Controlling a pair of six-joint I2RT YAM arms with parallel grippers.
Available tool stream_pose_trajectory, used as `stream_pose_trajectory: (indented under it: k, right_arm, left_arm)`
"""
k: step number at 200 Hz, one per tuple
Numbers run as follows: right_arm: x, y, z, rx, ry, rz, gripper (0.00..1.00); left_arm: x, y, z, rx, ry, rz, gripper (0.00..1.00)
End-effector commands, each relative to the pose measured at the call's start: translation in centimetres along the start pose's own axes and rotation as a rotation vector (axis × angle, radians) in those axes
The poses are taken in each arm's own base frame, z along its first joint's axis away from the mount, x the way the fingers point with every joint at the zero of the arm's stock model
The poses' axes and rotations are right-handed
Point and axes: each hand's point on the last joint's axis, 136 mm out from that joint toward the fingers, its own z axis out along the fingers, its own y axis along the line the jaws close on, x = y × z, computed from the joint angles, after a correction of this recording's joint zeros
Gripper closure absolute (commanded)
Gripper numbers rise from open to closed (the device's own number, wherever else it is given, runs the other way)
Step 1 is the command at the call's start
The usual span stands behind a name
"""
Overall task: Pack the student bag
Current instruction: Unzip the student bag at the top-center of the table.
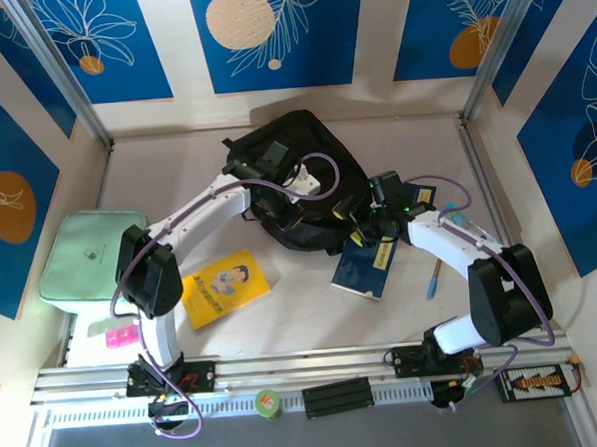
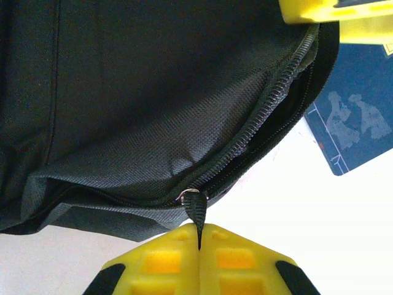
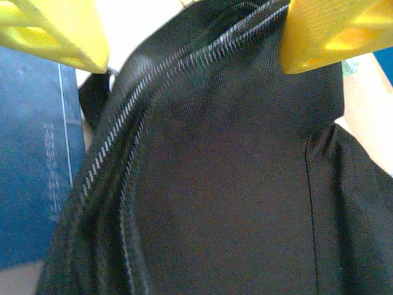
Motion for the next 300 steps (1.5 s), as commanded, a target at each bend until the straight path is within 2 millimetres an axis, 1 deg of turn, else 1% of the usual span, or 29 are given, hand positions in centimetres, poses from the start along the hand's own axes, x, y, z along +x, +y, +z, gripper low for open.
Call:
stream_pose_trajectory:
  k: [1,10,13,16,39,51,69,78,86,94,104,122,142,152,165,189,219,244,263,279,300]
  right_arm:
    - [2.1,0.3,-0.7,-0.019,0.072,0.074,0.21]
    - [2.6,1.4,-0.7,-0.069,0.097,0.073,0.19]
    - [2.7,1.7,-0.7,-0.083,0.104,0.071,0.16]
    - [2.8,2.0,-0.7,-0.093,0.110,0.071,0.14]
    - [3.6,3.9,-0.7,-0.127,0.124,0.058,0.10]
    - [3.8,4.3,-0.4,-0.127,0.125,0.050,0.10]
    - [4.0,4.3,0.7,-0.111,0.142,0.069,0.11]
    - [4.0,4.2,1.3,-0.098,0.144,0.076,0.13]
    - [3.9,3.8,1.8,-0.081,0.143,0.082,0.19]
    - [3.9,3.5,2.3,-0.067,0.143,0.084,0.26]
    - [3.8,3.0,2.7,-0.051,0.138,0.082,0.38]
    - [3.7,1.9,3.0,-0.015,0.120,0.071,0.56]
    - [3.9,0.7,3.0,0.031,0.107,0.049,0.69]
    - [4.0,-0.1,3.0,0.071,0.104,0.046,0.74]
    - [4.1,-0.7,3.2,0.091,0.112,0.039,0.80]
    - [4.4,-1.6,3.6,0.119,0.122,0.036,0.86]
    - [4.5,-2.2,3.6,0.136,0.117,0.021,0.93]
    - [4.5,-2.6,3.5,0.154,0.107,0.006,0.94]
    - [4.4,-2.8,3.4,0.163,0.097,-0.002,0.95]
    - [4.3,-2.8,3.3,0.159,0.092,-0.009,0.95]
    - [4.2,-1.5,3.3,0.106,0.088,-0.043,0.95]
  left_arm:
    - [-1.3,-0.8,0.1,0.043,-0.032,0.007,1.00]
    - [-1.2,-0.8,0.1,0.048,-0.030,0.006,1.00]
    - [-1.2,-0.8,0.2,0.049,-0.028,0.006,1.00]
    - [-1.2,-0.9,0.3,0.051,-0.026,0.007,1.00]
    - [-0.9,-0.9,0.6,0.058,-0.010,0.005,1.00]
    - [-0.8,-1.0,0.7,0.062,-0.006,0.005,1.00]
    - [-0.7,-1.1,0.8,0.067,-0.003,0.003,1.00]
    - [-0.6,-1.1,0.8,0.068,-0.002,0.004,1.00]
    - [-0.5,-1.1,0.8,0.063,0.001,0.005,1.00]
    - [-0.3,-0.9,0.8,0.052,0.008,0.007,1.00]
    - [0.1,-0.4,0.8,0.023,0.022,0.010,1.00]
    - [1.1,0.8,0.9,-0.043,0.066,0.015,1.00]
    - [2.1,2.5,0.9,-0.119,0.122,-0.002,1.00]
    - [2.3,3.2,0.9,-0.144,0.138,-0.018,1.00]
    - [2.4,4.0,1.0,-0.168,0.146,-0.045,1.00]
    - [2.5,5.0,1.4,-0.211,0.163,-0.074,1.00]
    - [2.4,6.2,1.7,-0.261,0.183,-0.104,1.00]
    - [2.3,7.8,1.4,-0.320,0.196,-0.132,1.00]
    - [2.2,8.5,1.3,-0.339,0.201,-0.161,1.00]
    - [2.2,9.0,1.2,-0.344,0.201,-0.181,1.00]
    - [2.6,9.8,1.3,-0.361,0.211,-0.208,1.00]
